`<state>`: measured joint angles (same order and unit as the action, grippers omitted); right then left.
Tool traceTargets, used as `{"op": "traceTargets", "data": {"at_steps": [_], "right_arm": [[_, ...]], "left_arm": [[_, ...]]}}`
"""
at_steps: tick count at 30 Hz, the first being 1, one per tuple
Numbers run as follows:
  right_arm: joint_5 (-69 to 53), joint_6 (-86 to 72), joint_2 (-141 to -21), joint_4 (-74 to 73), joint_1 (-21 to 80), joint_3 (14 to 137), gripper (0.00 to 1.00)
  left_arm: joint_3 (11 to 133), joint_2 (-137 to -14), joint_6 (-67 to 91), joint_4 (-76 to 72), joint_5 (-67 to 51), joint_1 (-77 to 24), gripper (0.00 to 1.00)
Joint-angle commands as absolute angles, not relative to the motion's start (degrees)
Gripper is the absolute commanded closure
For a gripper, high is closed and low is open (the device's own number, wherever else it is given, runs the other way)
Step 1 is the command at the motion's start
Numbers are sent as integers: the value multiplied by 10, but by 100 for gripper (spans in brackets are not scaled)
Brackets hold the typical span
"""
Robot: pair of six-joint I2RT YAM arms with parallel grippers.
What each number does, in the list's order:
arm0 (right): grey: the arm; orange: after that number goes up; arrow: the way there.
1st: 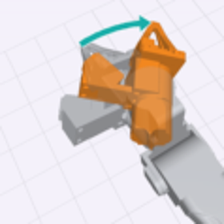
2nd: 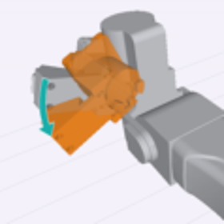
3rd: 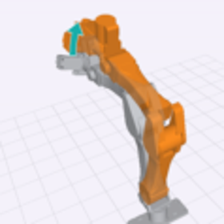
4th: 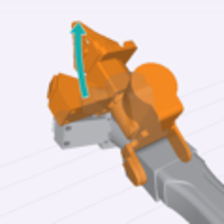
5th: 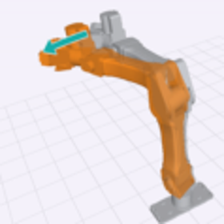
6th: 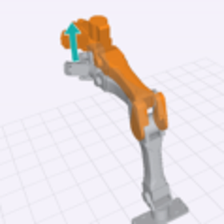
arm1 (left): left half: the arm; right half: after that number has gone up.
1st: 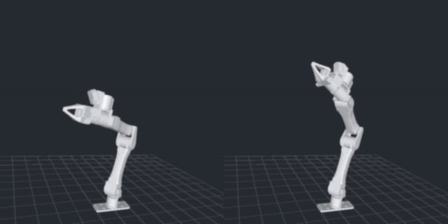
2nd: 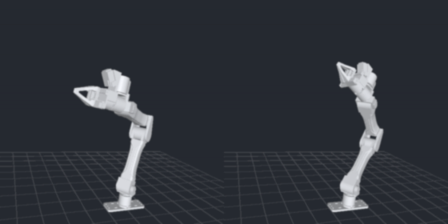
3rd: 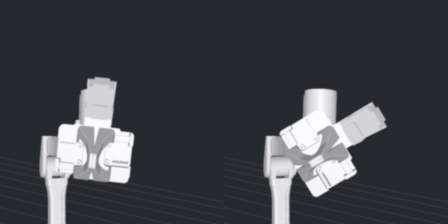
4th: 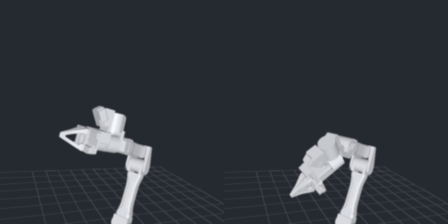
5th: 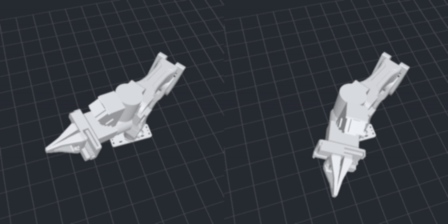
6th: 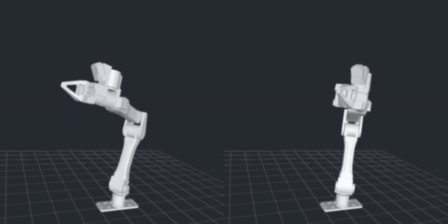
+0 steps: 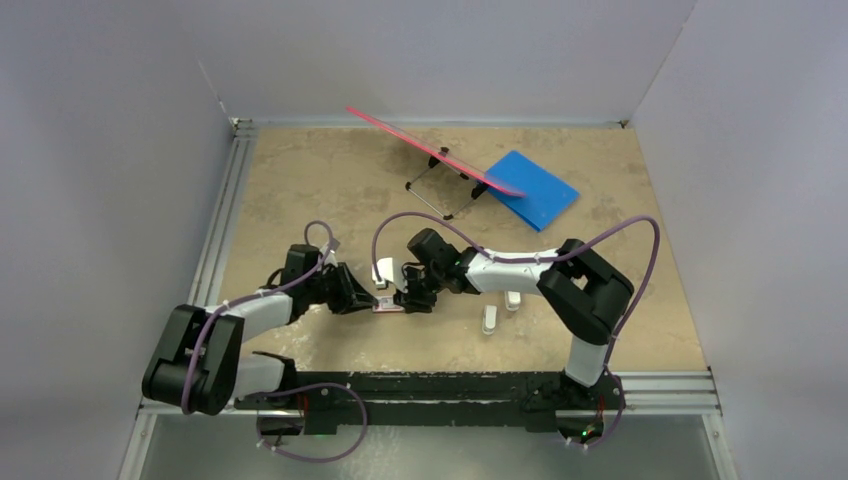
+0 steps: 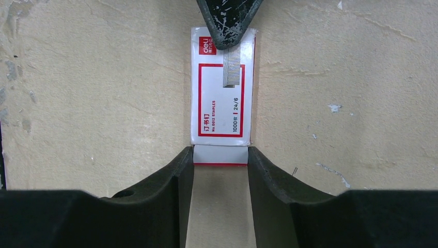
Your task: Load the staples into the stapler
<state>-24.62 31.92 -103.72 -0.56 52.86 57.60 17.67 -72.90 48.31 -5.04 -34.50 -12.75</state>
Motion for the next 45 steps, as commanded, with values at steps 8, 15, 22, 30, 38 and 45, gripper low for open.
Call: {"op": "traceTargets", "data": {"at_steps": [8,15,22,30,38,45], "right_arm": [[-248,320,-1005,-8,531,565,66],[-243,326,-1002,-24,530,563,69],[-233,329,-994,-39,528,562,70],[-206,328,-989,-65,527,557,71],[-180,322,-990,-104,527,558,74],[-171,319,-978,-120,527,553,74]], "left_arm": [[171,-732,458,-92,-361,-124,100],[175,-715,453,-72,-347,-124,100],[181,-699,448,-45,-324,-123,100],[182,-670,453,-16,-304,-119,100],[195,-676,446,-1,-291,-116,100],[216,-679,437,14,-274,-113,100]]}}
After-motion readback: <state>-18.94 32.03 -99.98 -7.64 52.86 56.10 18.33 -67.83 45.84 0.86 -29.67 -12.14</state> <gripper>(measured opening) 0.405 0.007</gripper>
